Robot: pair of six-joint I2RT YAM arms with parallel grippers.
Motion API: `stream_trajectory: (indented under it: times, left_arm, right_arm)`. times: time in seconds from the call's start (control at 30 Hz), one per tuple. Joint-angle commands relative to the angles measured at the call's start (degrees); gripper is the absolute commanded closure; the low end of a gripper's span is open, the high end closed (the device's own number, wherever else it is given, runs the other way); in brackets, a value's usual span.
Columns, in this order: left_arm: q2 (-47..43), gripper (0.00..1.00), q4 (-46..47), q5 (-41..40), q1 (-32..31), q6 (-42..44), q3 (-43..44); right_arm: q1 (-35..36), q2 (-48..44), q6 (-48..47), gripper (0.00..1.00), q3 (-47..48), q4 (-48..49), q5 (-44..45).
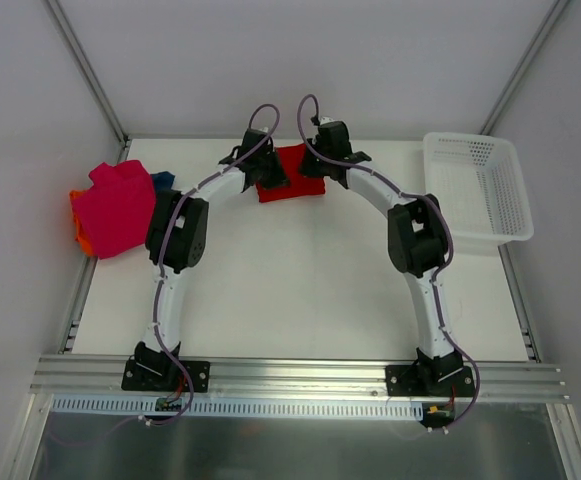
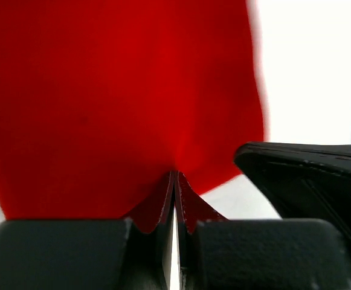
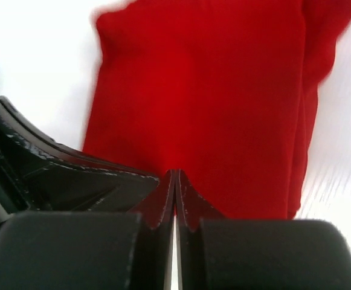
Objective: Fold and stack the t-shirts
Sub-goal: Fold the tshirt
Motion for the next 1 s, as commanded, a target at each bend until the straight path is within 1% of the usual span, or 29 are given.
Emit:
stream_trajectory:
  times: [0.0, 0.17, 0.3, 0.43, 0.5, 0.6, 0.63, 0.67, 0.7, 0.77, 0.8, 0.87, 0.9, 0.97]
  left_arm:
    - [1.8, 1.0, -3.3, 1.3, 0.4, -3.4, -1.9]
    - [3.0, 1.0, -7.1, 1.6, 0.5, -4.0, -2.1]
    - [2.1, 1.0, -7.6, 1.2, 0.3, -4.2, -5.7]
    - [-0.4, 1.0, -7.5, 0.2, 0.1, -3.6, -11.3]
    - [-1.7, 1.0, -7.5, -1.0, -0.2, -3.5, -13.7]
    - [-5.6, 1.0, -6.9, -3.8, -1.5, -3.3, -21.0]
    - [-7.7, 1.0, -6.6, -4.4, -2.1, -3.3, -22.8]
    - [-9.0, 1.0, -5.6, -5.0, -2.6, -3.7, -24.5]
    - [-11.4, 1.0, -5.1, -5.9, -3.0, -3.9, -28.0]
    - [-14.0, 1.0, -3.5, -6.5, -4.5, -5.4, -32.2]
    - [-15.4, 1.0, -2.0, -6.7, -5.0, -5.8, -36.1]
    - [-19.8, 1.0, -1.1, -8.7, -7.2, -6.8, -39.8]
    - [-21.1, 1.0, -0.7, -9.5, -7.9, -7.1, -43.4]
    - [-25.2, 1.0, 0.5, -10.9, -10.1, -8.2, -47.0]
  right_arm:
    - [0.0, 3.4, 2.9, 1.0, 4.0, -10.2, -1.7]
    - [0.0, 6.6, 5.1, 0.99, 6.3, -16.3, -4.0]
    - [0.1, 5.7, 5.7, 1.0, 2.8, -17.2, -4.6]
    - [0.7, 2.3, 5.7, 1.0, -4.2, -15.8, -3.4]
    - [1.3, 0.4, 5.8, 1.0, -9.9, -14.1, -2.8]
    - [2.2, -4.4, 6.2, 1.0, -18.5, -11.5, -1.2]
    - [2.6, -6.9, 6.3, 1.0, -20.6, -10.8, -0.7]
    - [2.9, -8.2, 6.4, 1.0, -24.7, -9.4, -0.1]
    - [3.7, -9.5, 6.5, 1.0, -26.8, -9.0, 0.9]
    - [5.0, -13.0, 6.6, 1.0, -30.5, -7.5, 1.9]
    - [5.6, -14.3, 6.6, 1.0, -33.9, -7.2, 3.0]
    - [6.6, -18.0, 7.2, 1.0, -37.3, -5.9, 4.4]
    - [7.5, -19.2, 7.7, 1.0, -39.1, -5.3, 5.4]
    - [8.6, -21.8, 9.1, 1.0, -44.5, -4.0, 6.7]
